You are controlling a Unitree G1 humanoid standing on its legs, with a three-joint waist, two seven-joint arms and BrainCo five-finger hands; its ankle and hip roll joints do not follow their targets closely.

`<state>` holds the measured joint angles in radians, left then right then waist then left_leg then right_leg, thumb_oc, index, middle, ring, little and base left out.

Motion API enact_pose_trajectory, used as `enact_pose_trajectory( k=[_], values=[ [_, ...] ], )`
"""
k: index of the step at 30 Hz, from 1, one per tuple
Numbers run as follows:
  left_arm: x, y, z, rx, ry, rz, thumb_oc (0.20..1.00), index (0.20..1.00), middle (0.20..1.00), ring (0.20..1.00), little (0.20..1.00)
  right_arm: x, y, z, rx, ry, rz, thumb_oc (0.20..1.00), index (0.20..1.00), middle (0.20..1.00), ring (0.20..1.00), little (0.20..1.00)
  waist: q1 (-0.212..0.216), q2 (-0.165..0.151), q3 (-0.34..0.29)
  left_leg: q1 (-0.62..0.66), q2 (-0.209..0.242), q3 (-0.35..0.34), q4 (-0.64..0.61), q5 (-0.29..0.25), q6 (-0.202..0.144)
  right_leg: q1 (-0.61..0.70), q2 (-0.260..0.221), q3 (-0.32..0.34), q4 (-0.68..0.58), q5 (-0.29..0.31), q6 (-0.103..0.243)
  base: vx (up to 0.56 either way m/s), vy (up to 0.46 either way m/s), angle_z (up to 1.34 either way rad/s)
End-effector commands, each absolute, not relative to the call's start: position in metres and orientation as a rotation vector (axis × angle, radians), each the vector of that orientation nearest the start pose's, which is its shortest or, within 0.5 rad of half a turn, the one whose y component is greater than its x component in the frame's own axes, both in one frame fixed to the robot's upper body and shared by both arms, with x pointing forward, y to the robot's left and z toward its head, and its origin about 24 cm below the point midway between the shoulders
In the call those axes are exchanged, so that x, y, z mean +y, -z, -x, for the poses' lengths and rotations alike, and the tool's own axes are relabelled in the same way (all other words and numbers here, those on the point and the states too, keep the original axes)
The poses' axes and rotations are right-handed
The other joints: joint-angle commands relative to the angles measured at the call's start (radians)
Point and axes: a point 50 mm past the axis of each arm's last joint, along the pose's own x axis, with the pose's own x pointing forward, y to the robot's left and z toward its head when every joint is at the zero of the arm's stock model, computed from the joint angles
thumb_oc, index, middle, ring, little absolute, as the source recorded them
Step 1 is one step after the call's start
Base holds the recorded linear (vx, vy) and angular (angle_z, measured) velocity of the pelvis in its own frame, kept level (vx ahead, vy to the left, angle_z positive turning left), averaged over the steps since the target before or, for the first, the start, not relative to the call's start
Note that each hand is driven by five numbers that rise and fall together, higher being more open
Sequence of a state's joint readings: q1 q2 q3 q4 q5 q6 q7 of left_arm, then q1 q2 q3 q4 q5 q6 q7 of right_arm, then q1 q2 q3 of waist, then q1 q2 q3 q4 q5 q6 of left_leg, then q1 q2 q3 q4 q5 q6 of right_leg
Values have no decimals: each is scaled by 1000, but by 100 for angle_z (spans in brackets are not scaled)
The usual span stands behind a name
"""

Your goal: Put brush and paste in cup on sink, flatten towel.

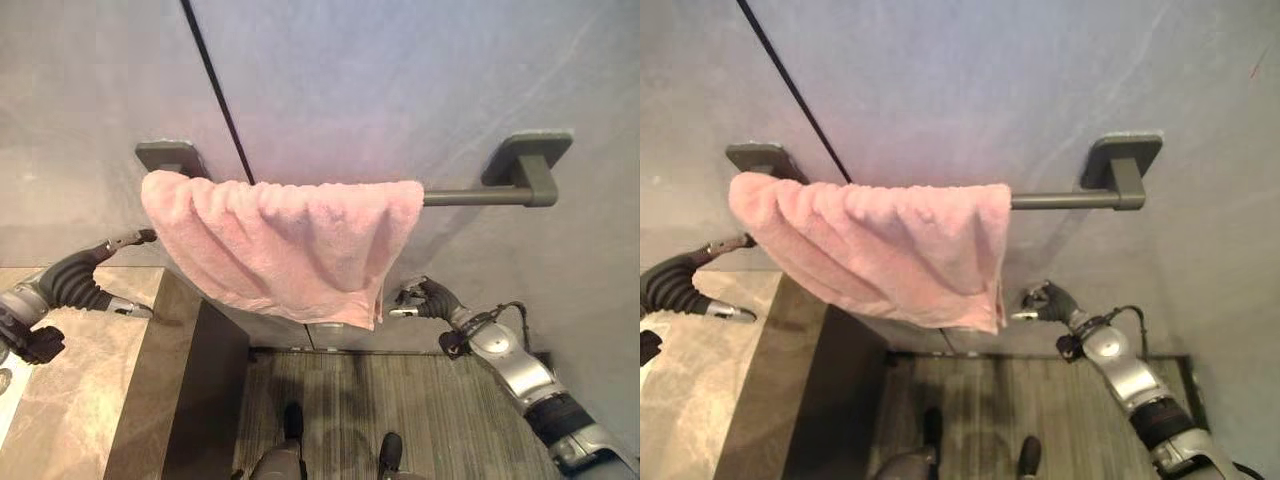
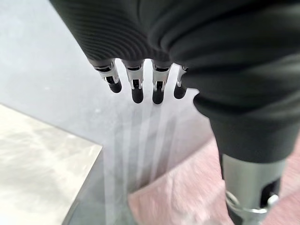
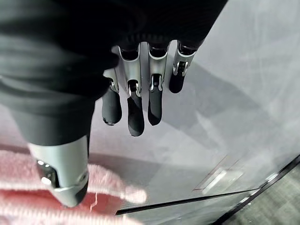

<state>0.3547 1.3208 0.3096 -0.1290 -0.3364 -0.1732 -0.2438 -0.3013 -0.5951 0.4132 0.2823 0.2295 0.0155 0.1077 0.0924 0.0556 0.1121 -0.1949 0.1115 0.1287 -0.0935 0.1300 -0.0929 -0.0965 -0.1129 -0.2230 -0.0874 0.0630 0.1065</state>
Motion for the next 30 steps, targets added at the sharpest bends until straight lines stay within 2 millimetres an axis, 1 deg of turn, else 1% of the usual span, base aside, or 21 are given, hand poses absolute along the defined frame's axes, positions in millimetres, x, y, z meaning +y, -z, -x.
enact_pose_trajectory(
  k=[1,2,3,4,7,9,11,13,15,16,17,18,20,21,22,23,24,26,27,29,30],
  values=[
    [314,-216,-238,-136,252,-1013,1000,1000,1000,1000,1000,-121,-140,-340,-223,-504,355,1000,1000,1000,1000,1000,36,-73,-4,0,39,33,6,-5,-42,0,-135,52,0,46,112,19,92,-32],
    [311,-215,-242,-135,269,-1022,1000,1000,1000,1000,1000,-112,-143,-340,-233,-539,348,1000,1000,1000,1000,1000,34,-78,-1,-2,37,37,6,-8,-40,-7,-137,56,0,50,114,12,128,-38],
    [304,-214,-249,-141,295,-1041,1000,1000,1000,1000,1000,-94,-151,-339,-259,-605,358,1000,1000,1000,1000,1000,19,-89,4,-4,35,47,6,-13,-37,-19,-141,67,0,60,118,8,92,-29],
    [303,-214,-250,-143,298,-1040,1000,1000,1000,1000,1000,-95,-151,-340,-258,-602,359,1000,1000,1000,1000,1000,23,-89,5,-4,35,48,6,-13,-37,-20,-141,68,0,60,119,8,93,-21],
    [290,-214,-264,-183,327,-1028,1000,1000,1000,1000,1000,-75,-163,-340,-288,-661,328,1000,1000,1000,1000,1000,14,-104,10,-5,33,65,6,-20,-33,-39,-142,87,0,75,123,6,59,-13],
    [282,-213,-269,-191,361,-1031,1000,1000,1000,1000,1000,-56,-167,-336,-286,-748,284,1000,1000,1000,1000,1000,5,-119,9,2,35,83,6,-26,-33,-49,-143,101,0,84,126,19,62,-24],
    [279,-213,-269,-197,375,-1034,1000,1000,1000,1000,1000,-52,-168,-336,-287,-764,293,1000,1000,1000,1000,1000,4,-122,6,6,36,88,6,-28,-33,-50,-144,103,0,85,126,29,37,-13],
    [276,-208,-271,-205,376,-1004,1000,1000,1000,1000,1000,-38,-175,-335,-308,-804,320,1000,1000,1000,1000,1000,-5,-131,-2,23,41,106,6,-32,-34,-48,-145,116,0,86,124,48,44,-14],
    [275,-203,-273,-204,368,-969,1000,1000,1000,1000,1000,-34,-175,-334,-310,-821,327,338,338,338,338,338,-7,-133,-4,28,42,109,6,-33,-35,-46,-145,118,0,85,123,25,9,-15],
    [272,-198,-275,-206,369,-931,1000,1000,1000,1000,1000,-34,-175,-334,-308,-811,313,200,200,200,200,200,-11,-132,-6,33,45,111,6,-33,-36,-42,-145,117,0,82,123,18,-5,-7],
    [271,-190,-277,-188,372,-892,335,335,335,335,335,-34,-174,-334,-306,-812,294,200,200,200,200,200,-15,-131,-8,37,45,111,6,-34,-37,-38,-144,116,0,80,122,9,-3,-3],
    [268,-183,-278,-171,391,-846,200,200,200,200,200,-33,-173,-332,-304,-818,280,200,200,200,200,200,-21,-131,-11,39,46,111,6,-35,-36,-36,-144,116,0,77,121,0,0,0],
    [262,-170,-279,-143,425,-787,200,200,200,200,200,-36,-166,-331,-285,-800,247,200,200,200,200,200,-28,-127,-18,46,47,108,6,-37,-35,-28,-143,115,0,71,119,0,0,0],
    [254,-170,-276,-165,448,-772,200,200,200,200,200,-40,-163,-328,-282,-795,224,200,200,200,200,200,-33,-124,-26,54,50,104,6,-39,-35,-18,-142,111,0,63,117,25,-35,4],
    [252,-170,-275,-178,447,-761,200,200,200,200,200,-42,-163,-325,-294,-794,201,200,200,200,200,200,-33,-124,-29,57,51,102,6,-39,-36,-14,-140,110,0,59,116,35,-62,2],
    [250,-172,-268,-212,449,-732,200,200,200,200,200,-55,-164,-317,-312,-797,143,200,200,200,200,200,-33,-122,-34,66,54,99,6,-41,-37,0,-136,106,0,49,113,17,-46,2],
    [251,-172,-267,-210,447,-731,200,200,200,200,200,-54,-164,-316,-311,-800,143,200,200,200,200,200,-36,-121,-34,67,54,98,6,-41,-37,2,-136,106,0,49,113,22,-53,0],
    [247,-178,-258,-256,458,-680,200,200,200,200,200,-68,-163,-303,-320,-827,62,200,200,200,200,200,-34,-122,-40,74,59,93,6,-40,-39,16,-132,103,0,41,110,21,-58,4],
    [244,-188,-244,-312,490,-614,200,200,200,200,200,-85,-169,-280,-370,-892,-12,200,200,200,200,200,-38,-120,-46,84,65,89,6,-39,-42,28,-125,96,0,31,109,27,-65,5],
    [239,-184,-231,-285,593,-464,200,200,200,200,200,-98,-177,-251,-447,-989,-62,200,200,200,200,200,-42,-116,-49,86,68,87,6,-37,-43,34,-123,89,0,24,108,15,-48,8],
    [239,-184,-230,-283,594,-463,200,200,200,200,200,-99,-177,-251,-445,-989,-63,200,200,200,200,200,-43,-116,-50,86,68,87,6,-37,-43,35,-123,88,0,24,108,14,-27,9]
  ],
)
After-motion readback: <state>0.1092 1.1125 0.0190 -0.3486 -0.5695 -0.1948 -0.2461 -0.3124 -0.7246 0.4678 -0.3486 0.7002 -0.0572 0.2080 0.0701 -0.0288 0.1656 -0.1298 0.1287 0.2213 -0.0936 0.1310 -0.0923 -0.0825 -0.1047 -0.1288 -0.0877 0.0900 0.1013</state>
